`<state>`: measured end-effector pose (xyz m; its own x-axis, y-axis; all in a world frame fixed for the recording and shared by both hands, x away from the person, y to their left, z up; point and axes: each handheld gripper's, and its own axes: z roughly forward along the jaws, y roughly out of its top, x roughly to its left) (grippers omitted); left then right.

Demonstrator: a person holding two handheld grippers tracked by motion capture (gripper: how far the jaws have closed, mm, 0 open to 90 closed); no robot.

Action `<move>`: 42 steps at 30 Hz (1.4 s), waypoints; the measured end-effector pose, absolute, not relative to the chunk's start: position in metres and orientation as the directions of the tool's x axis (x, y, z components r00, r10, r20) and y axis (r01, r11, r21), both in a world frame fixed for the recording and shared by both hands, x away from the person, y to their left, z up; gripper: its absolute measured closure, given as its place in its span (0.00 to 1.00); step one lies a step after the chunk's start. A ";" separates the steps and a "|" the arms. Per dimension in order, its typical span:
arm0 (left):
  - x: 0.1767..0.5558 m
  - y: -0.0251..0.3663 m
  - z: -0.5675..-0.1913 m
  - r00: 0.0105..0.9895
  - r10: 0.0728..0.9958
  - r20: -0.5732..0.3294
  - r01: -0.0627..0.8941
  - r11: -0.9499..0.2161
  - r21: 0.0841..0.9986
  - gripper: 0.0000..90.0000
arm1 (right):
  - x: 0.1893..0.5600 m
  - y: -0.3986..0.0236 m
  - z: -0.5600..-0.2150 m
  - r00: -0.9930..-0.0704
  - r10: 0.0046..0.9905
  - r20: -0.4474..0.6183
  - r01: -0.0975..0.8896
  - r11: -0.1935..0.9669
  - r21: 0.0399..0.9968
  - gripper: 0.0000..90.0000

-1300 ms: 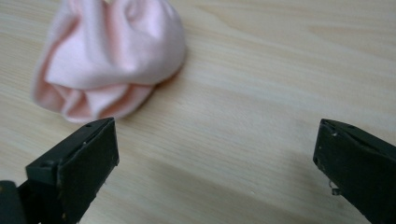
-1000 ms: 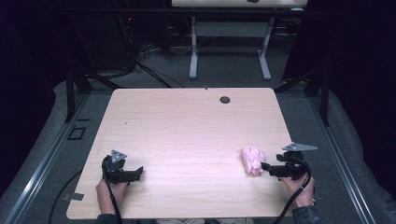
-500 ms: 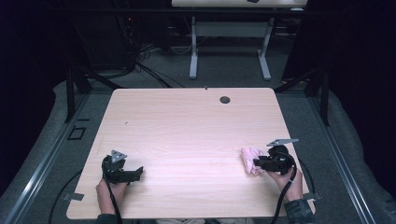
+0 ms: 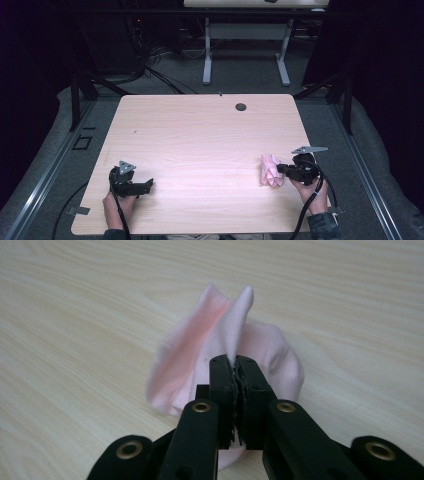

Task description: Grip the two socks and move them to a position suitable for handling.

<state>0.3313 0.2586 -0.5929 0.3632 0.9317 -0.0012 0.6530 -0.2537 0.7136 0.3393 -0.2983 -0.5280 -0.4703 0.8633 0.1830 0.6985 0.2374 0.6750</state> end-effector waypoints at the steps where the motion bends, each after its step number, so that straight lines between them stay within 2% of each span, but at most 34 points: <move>1: 0.331 0.259 -0.593 0.363 0.932 -0.001 0.653 -0.254 0.714 0.01 | 0.339 -0.299 -0.525 -0.465 0.868 0.177 0.696 0.234 0.679 0.97; 10: 0.331 0.259 -0.593 0.363 0.932 -0.001 0.653 -0.254 0.713 0.01 | 0.335 -0.298 -0.493 -0.482 0.865 0.143 0.643 0.238 0.728 0.97; 18: 0.331 0.259 -0.593 0.363 0.932 -0.001 0.653 -0.254 0.713 0.01 | 0.321 -0.277 -0.455 -0.556 0.825 0.104 0.561 0.280 0.779 0.96; 24: 0.331 0.259 -0.593 0.363 0.932 -0.001 0.653 -0.254 0.713 0.01 | 0.306 -0.245 -0.443 -0.637 0.764 0.097 0.508 0.322 0.799 0.96; 33: 0.331 0.259 -0.593 0.363 0.932 -0.002 0.653 -0.253 0.713 0.01 | 0.294 -0.201 -0.463 -0.734 0.660 0.160 0.503 0.372 0.780 0.96; 42: 0.331 0.259 -0.593 0.363 0.932 -0.002 0.653 -0.253 0.714 0.01 | 0.293 -0.159 -0.511 -0.782 0.562 0.270 0.557 0.435 0.708 0.96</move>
<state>0.3314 0.2587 -0.5929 0.3630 0.9318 -0.0019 0.6528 -0.2529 0.7141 0.2927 -0.1591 -0.5112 -0.7820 0.5617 0.2701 0.5567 0.4345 0.7081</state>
